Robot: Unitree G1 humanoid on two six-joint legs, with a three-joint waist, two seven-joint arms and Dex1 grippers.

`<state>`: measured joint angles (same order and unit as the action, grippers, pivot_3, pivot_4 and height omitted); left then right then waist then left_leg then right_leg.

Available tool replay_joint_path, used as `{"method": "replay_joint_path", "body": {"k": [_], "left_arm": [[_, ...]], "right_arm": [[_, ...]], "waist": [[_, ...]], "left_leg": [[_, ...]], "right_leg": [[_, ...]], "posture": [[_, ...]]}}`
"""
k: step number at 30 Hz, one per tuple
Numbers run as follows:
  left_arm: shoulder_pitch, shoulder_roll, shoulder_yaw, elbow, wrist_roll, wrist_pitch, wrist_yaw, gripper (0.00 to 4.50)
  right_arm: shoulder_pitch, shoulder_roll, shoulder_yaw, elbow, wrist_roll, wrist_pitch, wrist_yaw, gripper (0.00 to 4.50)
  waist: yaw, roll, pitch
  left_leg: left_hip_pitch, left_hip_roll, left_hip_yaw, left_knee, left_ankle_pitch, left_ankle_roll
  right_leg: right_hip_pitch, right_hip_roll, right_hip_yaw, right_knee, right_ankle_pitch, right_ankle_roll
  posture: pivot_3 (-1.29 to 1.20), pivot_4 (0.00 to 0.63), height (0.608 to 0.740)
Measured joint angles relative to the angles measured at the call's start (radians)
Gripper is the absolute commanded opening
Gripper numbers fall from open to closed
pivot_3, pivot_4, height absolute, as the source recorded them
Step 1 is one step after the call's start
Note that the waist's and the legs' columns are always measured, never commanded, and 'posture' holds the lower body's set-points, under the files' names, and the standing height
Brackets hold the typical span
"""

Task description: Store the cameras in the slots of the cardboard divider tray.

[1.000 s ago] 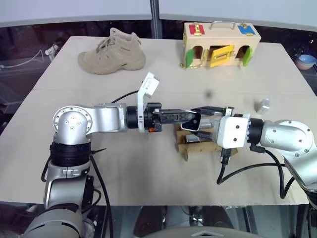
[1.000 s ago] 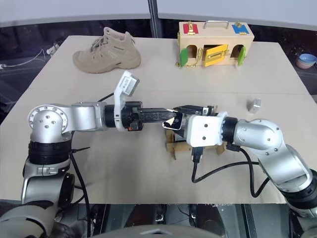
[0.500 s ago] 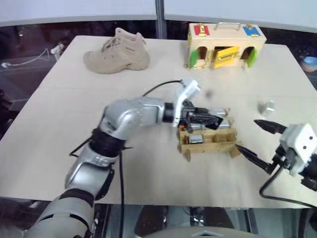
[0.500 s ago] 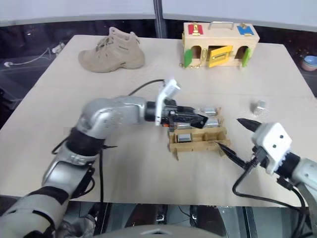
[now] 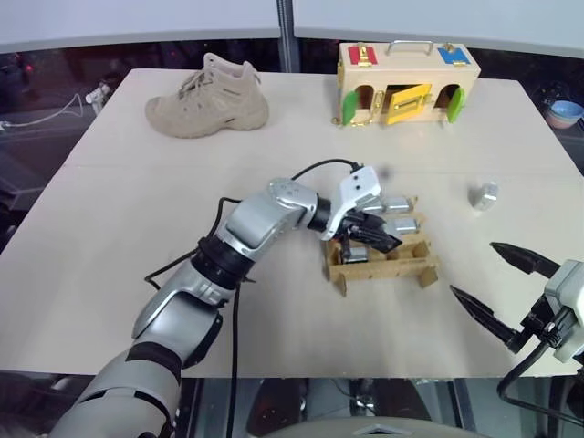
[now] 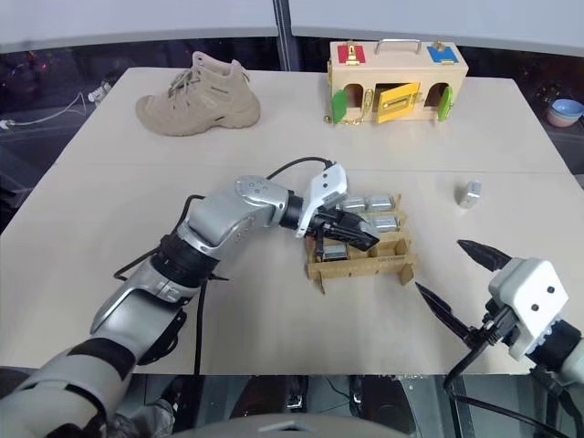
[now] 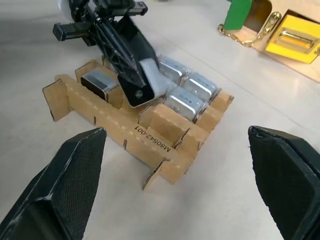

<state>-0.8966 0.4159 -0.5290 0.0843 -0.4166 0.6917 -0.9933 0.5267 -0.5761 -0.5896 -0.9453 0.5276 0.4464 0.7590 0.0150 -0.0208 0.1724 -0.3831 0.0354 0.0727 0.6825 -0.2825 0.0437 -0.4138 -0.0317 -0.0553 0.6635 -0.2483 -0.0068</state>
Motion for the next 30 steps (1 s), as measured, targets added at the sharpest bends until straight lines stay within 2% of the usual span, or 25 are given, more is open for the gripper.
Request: {"method": "replay_joint_path", "body": {"k": [13, 22, 23, 24, 25, 29, 30], "left_arm": [[0.008, 0.022, 0.0, -0.071, 0.081, 0.076, -0.053, 0.73], [-0.033, 0.032, -0.043, -0.095, 0.134, 0.111, -0.093, 0.73], [-0.034, 0.032, -0.044, -0.096, 0.139, 0.11, -0.096, 1.73], [-0.035, 0.036, -0.054, -0.096, 0.149, 0.11, -0.102, 2.07], [-0.032, 0.042, -0.064, -0.094, 0.159, 0.111, -0.105, 2.65], [-0.029, 0.021, -0.052, -0.107, 0.149, 0.129, -0.099, 4.45], [-0.029, 0.014, -0.04, -0.114, 0.144, 0.135, -0.091, 4.45]], "right_arm": [[-0.012, -0.013, 0.031, 0.022, -0.013, -0.037, -0.007, 4.5], [-0.014, -0.015, 0.061, 0.023, -0.03, -0.044, -0.024, 4.5], [-0.014, -0.015, 0.062, 0.023, -0.032, -0.044, -0.025, 4.5], [-0.015, -0.015, 0.062, 0.023, -0.034, -0.045, -0.026, 4.5], [-0.015, -0.015, 0.062, 0.024, -0.035, -0.045, -0.027, 4.5], [-0.015, -0.015, 0.064, 0.024, -0.036, -0.045, -0.033, 4.5], [-0.016, -0.015, 0.065, 0.024, -0.037, -0.045, -0.035, 4.5]], "waist": [[-0.001, 0.0, 0.0], [-0.002, 0.0, 0.0], [-0.002, 0.0, 0.0], [-0.002, 0.0, 0.0], [-0.002, 0.0, 0.0], [0.003, 0.0, 0.0], [0.003, 0.0, 0.0]], "left_leg": [[0.0, 0.0, 0.0, 0.0, 0.0, 0.0], [0.001, 0.0, 0.0, 0.0, 0.0, 0.0], [0.001, 0.0, 0.0, 0.0, 0.0, 0.0], [0.001, 0.0, 0.0, 0.0, 0.0, 0.0], [0.001, 0.0, 0.0, 0.0, 0.0, 0.0], [0.0, 0.0, 0.0, 0.001, 0.0, 0.0], [0.0, 0.0, 0.0, 0.001, 0.0, 0.0]], "right_leg": [[0.0, 0.0, 0.0, 0.0, 0.0, 0.0], [0.0, 0.001, 0.0, 0.0, 0.0, 0.0], [0.0, 0.001, 0.0, 0.0, 0.0, 0.0], [0.0, 0.001, 0.0, 0.0, 0.0, 0.0], [0.0, 0.001, 0.0, 0.001, 0.0, 0.0], [0.0, 0.0, 0.0, 0.0, 0.0, 0.0], [0.0, 0.0, 0.0, 0.0, 0.0, 0.0]], "posture": [[0.0, 0.15, 0.74], [0.0, 0.15, 0.74], [0.0, 0.15, 0.74], [0.0, 0.15, 0.74], [0.0, 0.15, 0.74], [0.0, 0.15, 0.74], [0.0, 0.15, 0.74]]}}
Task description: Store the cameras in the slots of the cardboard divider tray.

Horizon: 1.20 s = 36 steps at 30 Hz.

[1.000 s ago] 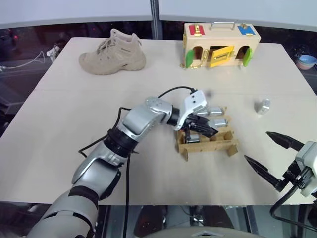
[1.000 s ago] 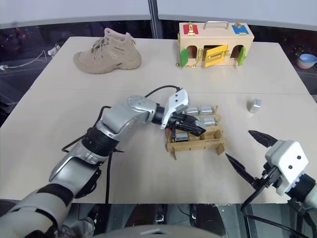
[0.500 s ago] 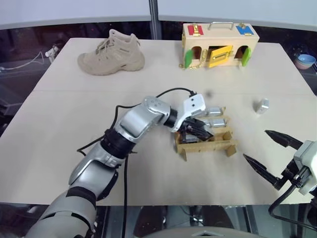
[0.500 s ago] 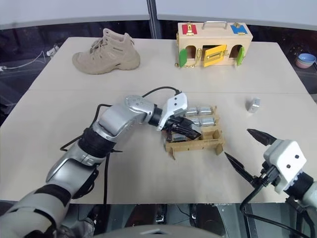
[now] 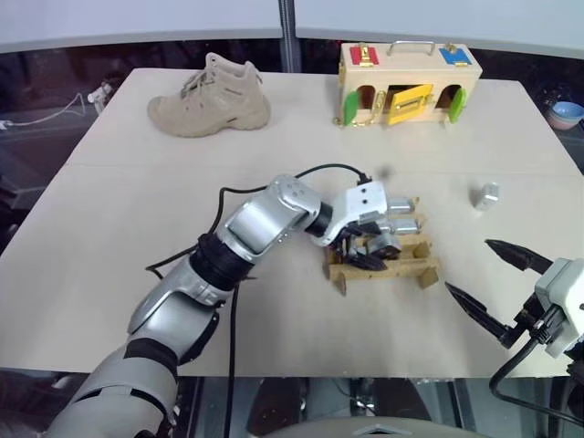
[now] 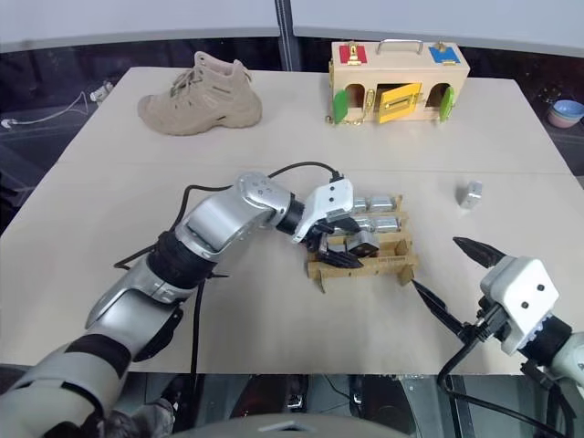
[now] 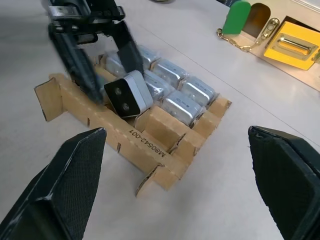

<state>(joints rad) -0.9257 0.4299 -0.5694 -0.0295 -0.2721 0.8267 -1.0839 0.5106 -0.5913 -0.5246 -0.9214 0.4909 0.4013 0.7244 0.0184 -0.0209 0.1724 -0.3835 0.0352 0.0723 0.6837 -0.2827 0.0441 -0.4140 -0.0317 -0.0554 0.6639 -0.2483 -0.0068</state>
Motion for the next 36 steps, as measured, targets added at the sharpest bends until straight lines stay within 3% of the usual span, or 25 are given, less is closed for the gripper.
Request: {"method": "replay_joint_path", "body": {"k": [5, 13, 17, 23, 26, 29, 36], "left_arm": [[-0.002, -0.009, 0.114, -0.055, -0.048, 0.071, 0.039, 4.45], [0.053, 0.012, 0.125, -0.103, -0.043, 0.056, 0.058, 4.45], [0.073, 0.0, 0.103, -0.09, -0.022, 0.022, 0.069, 2.96], [0.063, -0.034, 0.065, -0.025, 0.019, -0.018, 0.076, 2.96], [0.059, -0.054, 0.048, 0.006, 0.042, -0.053, 0.075, 2.08], [0.059, -0.059, 0.044, 0.021, 0.045, -0.069, 0.057, 0.79], [-0.009, -0.054, 0.04, 0.071, 0.043, -0.048, -0.016, 0.75]], "right_arm": [[-0.034, -0.005, 0.025, 0.018, -0.008, 0.003, -0.025, 4.5], [-0.101, -0.039, 0.078, 0.08, -0.026, 0.001, -0.028, 4.5], [-0.11, -0.047, 0.081, 0.082, -0.032, 0.001, -0.028, 4.5], [-0.083, -0.047, 0.079, 0.07, -0.038, 0.002, -0.037, 4.5], [-0.061, -0.042, 0.079, 0.063, -0.042, 0.002, -0.043, 4.5], [-0.046, -0.035, 0.078, 0.051, -0.043, 0.002, -0.051, 4.5], [-0.027, -0.031, 0.075, 0.035, -0.045, 0.001, -0.06, 4.5]], "waist": [[-0.005, 0.0, 0.0], [-0.004, 0.0, 0.0], [-0.001, 0.0, 0.0], [-0.003, 0.0, 0.0], [-0.003, 0.0, 0.0], [-0.004, 0.0, 0.0], [-0.003, 0.0, 0.0]], "left_leg": [[0.001, 0.0, 0.0, 0.0, 0.0, 0.0], [0.0, 0.0, 0.0, 0.0, 0.0, 0.0], [0.0, 0.0, 0.0, 0.0, 0.0, 0.0], [0.0, 0.0, 0.0, 0.0, 0.0, 0.0], [0.0, 0.0, 0.0, 0.0, 0.0, 0.0], [0.0, 0.0, 0.0, 0.0, 0.0, 0.0], [0.0, 0.0, 0.0, 0.001, 0.0, 0.0]], "right_leg": [[0.0, 0.0, 0.0, 0.0, 0.0, 0.0], [0.0, 0.0, 0.0, 0.0, 0.0, 0.0], [0.0, 0.0, 0.0, 0.0, 0.0, 0.0], [0.0, 0.0, 0.0, 0.001, 0.0, 0.0], [0.0, 0.0, 0.0, 0.001, 0.0, 0.0], [0.0, 0.0, 0.0, 0.001, 0.0, 0.0], [0.0, 0.001, 0.0, 0.001, 0.0, 0.0]], "posture": [[0.0, 0.15, 0.74], [0.0, 0.15, 0.74], [0.0, 0.15, 0.74], [0.0, 0.15, 0.74], [0.0, 0.15, 0.74], [0.0, 0.15, 0.74], [0.0, 0.15, 0.74]]}}
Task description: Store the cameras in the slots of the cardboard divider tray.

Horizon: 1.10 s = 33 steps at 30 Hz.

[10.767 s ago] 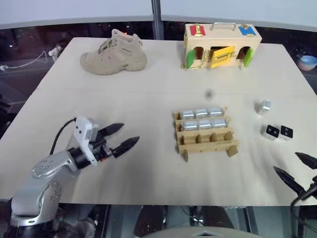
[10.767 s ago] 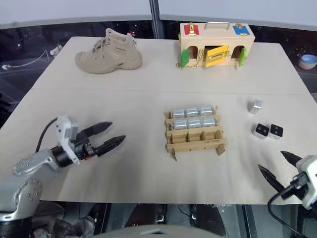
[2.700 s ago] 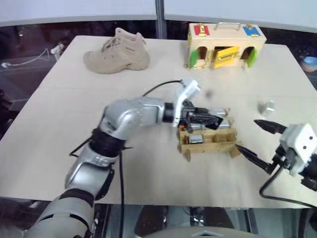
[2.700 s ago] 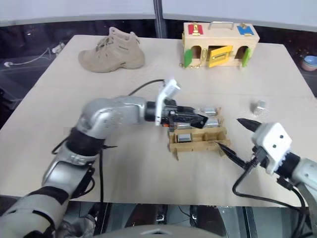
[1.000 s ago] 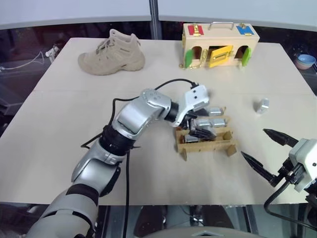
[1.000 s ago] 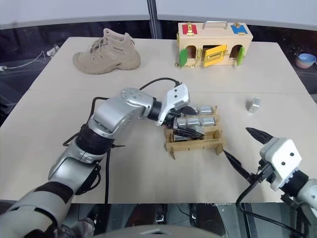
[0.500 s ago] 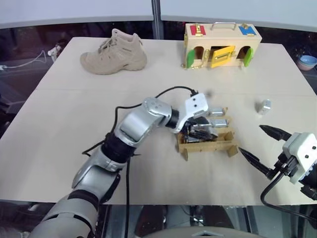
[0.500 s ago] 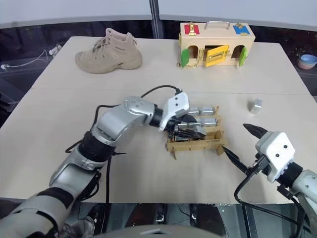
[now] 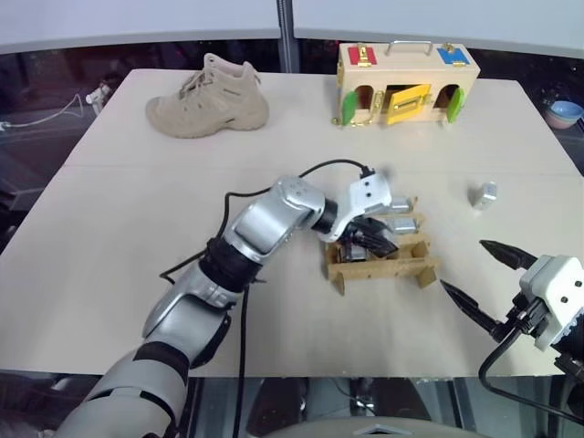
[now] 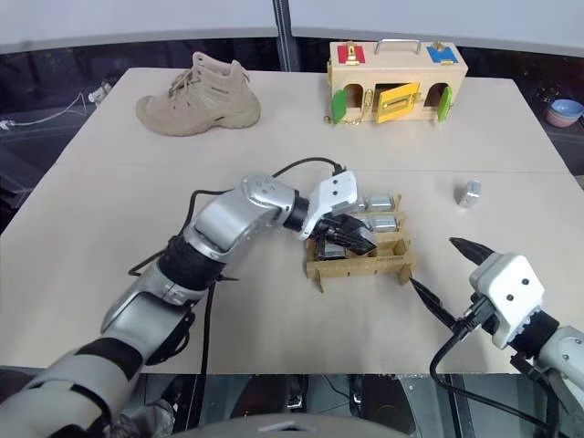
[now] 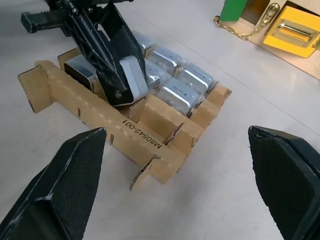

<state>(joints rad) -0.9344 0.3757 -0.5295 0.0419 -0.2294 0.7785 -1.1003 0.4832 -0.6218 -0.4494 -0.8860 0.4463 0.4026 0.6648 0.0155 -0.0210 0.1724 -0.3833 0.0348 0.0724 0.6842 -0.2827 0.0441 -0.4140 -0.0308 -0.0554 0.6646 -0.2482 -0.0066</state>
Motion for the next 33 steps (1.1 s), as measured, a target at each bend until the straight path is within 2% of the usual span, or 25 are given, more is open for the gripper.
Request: {"method": "replay_joint_path", "body": {"k": [5, 13, 33], "left_arm": [[-0.082, 0.03, -0.016, 0.087, 0.013, -0.029, -0.097, 0.75], [-0.127, -0.016, -0.031, 0.187, 0.038, -0.064, -0.163, 0.75], [-0.151, -0.008, -0.074, 0.174, 0.127, -0.107, -0.241, 0.75]], "right_arm": [[-0.001, 0.001, 0.0, 0.0, -0.003, -0.002, -0.002, 4.5], [0.018, 0.02, 0.006, -0.006, -0.012, -0.012, -0.022, 4.5], [0.035, 0.037, 0.04, -0.044, -0.034, -0.011, -0.064, 4.5]], "waist": [[-0.001, 0.0, 0.0], [0.0, 0.0, 0.0], [-0.002, 0.0, -0.001]], "left_leg": [[0.0, 0.0, 0.0, 0.0, 0.0, 0.0], [-0.001, 0.0, 0.0, 0.0, 0.0, 0.0], [0.0, 0.001, 0.0, 0.0, 0.0, 0.0]], "right_leg": [[0.0, 0.001, 0.0, 0.0, 0.0, 0.0], [0.0, 0.002, 0.0, 0.0, 0.0, 0.0], [0.0, 0.002, 0.001, 0.0, 0.0, 0.0]], "posture": [[0.0, 0.15, 0.74], [0.0, 0.15, 0.74], [0.0, 0.15, 0.74]]}}
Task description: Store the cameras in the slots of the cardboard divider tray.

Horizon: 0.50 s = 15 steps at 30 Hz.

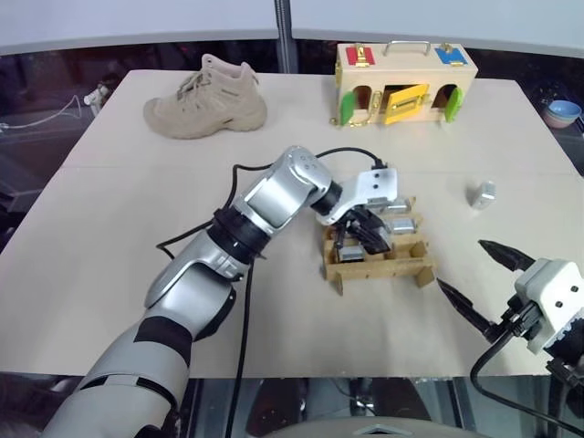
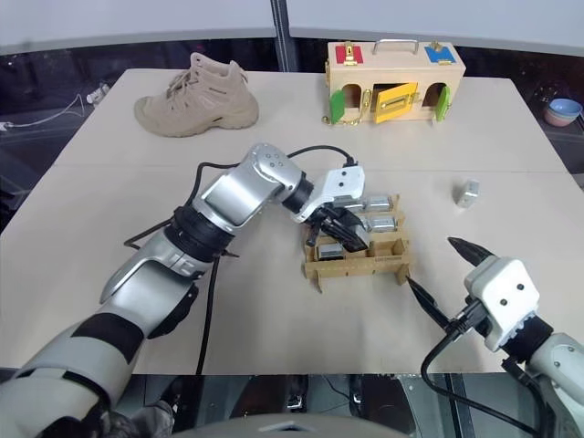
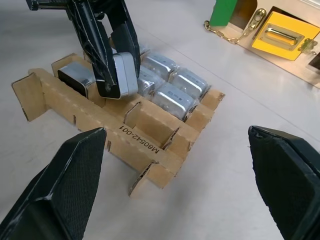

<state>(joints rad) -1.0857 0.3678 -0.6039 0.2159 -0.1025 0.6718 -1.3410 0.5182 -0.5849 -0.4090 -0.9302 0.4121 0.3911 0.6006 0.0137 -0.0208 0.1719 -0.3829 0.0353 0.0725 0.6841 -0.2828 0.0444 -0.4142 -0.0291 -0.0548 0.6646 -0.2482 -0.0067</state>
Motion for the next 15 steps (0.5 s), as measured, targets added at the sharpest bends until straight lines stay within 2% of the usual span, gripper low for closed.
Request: {"method": "replay_joint_path", "body": {"k": [15], "left_arm": [[0.003, -0.03, 0.005, -0.046, 0.0, 0.177, 0.052, 0.75]], "right_arm": [[0.015, 0.003, 0.002, 0.0, -0.009, -0.002, 0.001, 4.5]], "waist": [[0.0, 0.0, 0.0]], "left_leg": [[0.0, 0.0, 0.0, 0.0, 0.0, 0.0]], "right_leg": [[0.0, 0.0, 0.0, 0.0, 0.0, 0.0]], "posture": [[0.0, 0.15, 0.74]]}}
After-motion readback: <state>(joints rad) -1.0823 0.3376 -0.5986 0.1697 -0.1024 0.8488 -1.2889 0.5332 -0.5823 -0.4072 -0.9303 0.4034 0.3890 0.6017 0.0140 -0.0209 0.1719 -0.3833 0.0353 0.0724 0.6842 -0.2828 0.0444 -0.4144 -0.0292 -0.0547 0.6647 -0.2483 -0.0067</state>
